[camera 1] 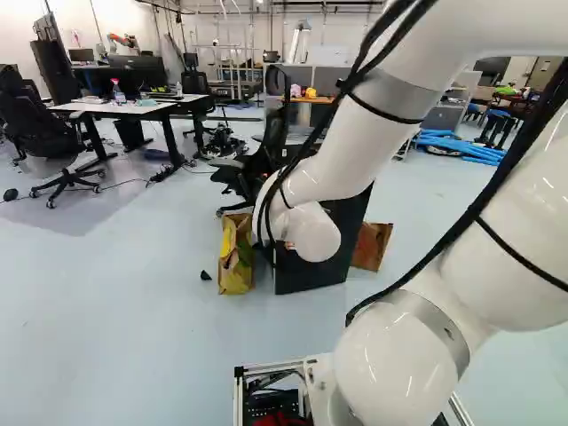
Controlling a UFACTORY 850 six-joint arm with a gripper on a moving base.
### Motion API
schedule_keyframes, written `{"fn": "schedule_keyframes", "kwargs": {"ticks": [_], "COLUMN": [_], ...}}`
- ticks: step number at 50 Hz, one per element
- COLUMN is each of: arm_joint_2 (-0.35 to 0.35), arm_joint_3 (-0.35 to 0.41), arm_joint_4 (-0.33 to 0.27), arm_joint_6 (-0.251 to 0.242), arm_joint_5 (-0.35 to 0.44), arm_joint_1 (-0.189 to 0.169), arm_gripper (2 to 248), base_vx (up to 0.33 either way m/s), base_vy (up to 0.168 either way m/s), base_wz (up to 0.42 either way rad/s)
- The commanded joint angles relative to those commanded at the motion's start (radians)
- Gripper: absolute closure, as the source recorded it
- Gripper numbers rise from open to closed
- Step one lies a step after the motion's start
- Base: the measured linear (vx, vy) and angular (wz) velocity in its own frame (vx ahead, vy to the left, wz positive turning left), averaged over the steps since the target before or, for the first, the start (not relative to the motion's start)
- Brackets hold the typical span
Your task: Grab a drink from the fridge
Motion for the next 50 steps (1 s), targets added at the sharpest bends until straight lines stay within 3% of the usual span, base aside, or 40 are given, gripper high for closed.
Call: {"fn": "schedule_keyframes", "kwargs": {"ticks": [50], "arm_joint_2": [-0.073], "arm_joint_3": [-0.068], "arm_joint_4": [0.106], "arm_joint_6": [0.000], "arm_joint_5": [0.038], "arm_joint_1": [0.083], "arm_gripper": [3], "base_vx": [0.000], "base_vy": [0.000], "base_wz": [0.000]}}
